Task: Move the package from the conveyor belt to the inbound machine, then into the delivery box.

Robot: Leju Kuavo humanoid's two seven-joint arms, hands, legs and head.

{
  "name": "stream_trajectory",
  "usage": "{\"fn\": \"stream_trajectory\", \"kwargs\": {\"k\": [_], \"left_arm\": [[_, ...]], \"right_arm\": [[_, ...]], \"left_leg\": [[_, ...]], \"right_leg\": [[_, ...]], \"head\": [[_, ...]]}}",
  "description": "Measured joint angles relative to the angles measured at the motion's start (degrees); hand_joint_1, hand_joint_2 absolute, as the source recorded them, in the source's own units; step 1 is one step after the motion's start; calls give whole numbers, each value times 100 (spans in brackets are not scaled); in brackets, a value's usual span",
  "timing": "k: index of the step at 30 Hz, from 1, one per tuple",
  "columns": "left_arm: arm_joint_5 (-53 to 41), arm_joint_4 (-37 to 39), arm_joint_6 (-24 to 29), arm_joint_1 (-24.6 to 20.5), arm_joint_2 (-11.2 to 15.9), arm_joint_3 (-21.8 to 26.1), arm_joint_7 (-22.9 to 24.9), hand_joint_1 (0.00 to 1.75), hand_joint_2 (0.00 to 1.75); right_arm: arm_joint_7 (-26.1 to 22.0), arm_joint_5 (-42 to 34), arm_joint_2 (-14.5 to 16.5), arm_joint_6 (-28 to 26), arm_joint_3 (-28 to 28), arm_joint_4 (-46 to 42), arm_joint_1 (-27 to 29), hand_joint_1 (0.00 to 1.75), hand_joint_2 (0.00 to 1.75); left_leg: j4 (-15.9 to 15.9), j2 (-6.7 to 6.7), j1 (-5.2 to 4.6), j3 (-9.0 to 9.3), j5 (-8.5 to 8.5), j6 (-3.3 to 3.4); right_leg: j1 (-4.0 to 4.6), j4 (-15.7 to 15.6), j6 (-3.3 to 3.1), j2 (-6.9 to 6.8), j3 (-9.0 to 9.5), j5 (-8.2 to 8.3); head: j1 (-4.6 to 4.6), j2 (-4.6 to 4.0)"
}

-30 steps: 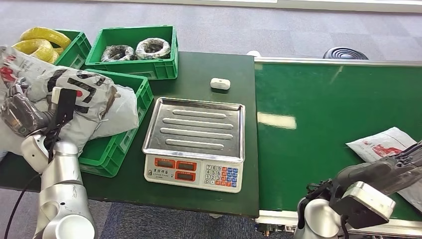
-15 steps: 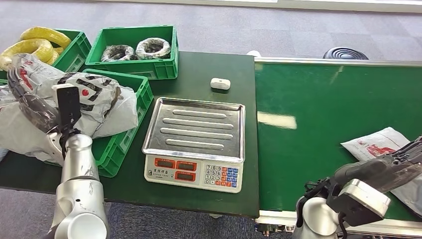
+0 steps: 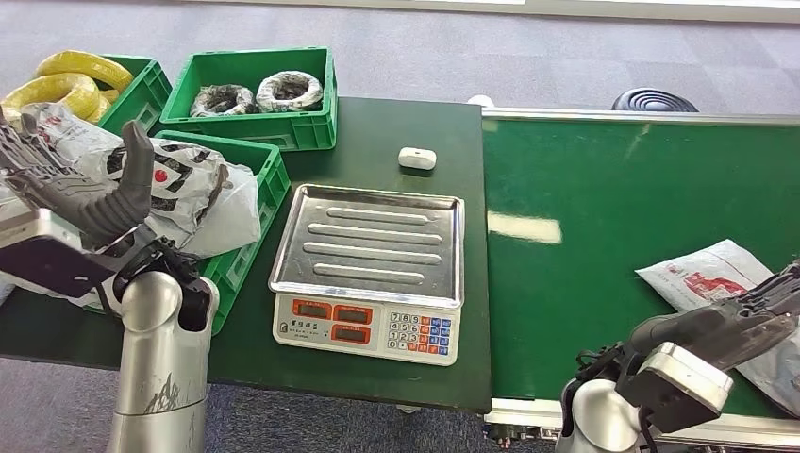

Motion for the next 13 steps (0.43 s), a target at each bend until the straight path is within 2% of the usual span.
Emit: {"fn": "stream_trajectory", "kwargs": {"k": [2,6,10,13], "left_arm": [[655,-452,-414,393,79,-310,-10,0,175],[1681,-1196,-1711,1485,63,-681,-16,0,175],[1810,-1396,-2205,2240,40,-917,-16,0,175],[1694,-1399,-2395,2439,38,-1015,-16,0,175]], "right_arm": [[0,-410,-61,65,222,101,45,0,0],[14,-1258,-303,519,1002,326,147,0,175],[59,-1214,-512,595,1605,471,191,0,175],[52,-1111,-571,657,1804,541,230,0,175]], "left_leg": [[-2,1,0,2,-2,-3],[-3,4,1,3,-4,-5],[-3,1,1,-2,-4,-5],[-3,1,1,-3,-4,-5]], "right_leg": [[0,0,-1,1,1,-1],[1,0,-4,2,-7,-4],[1,-1,0,0,-10,-8],[1,-1,0,1,-9,-8]], "head": [[-2,0],[-1,0],[-2,0],[-1,0]]}}
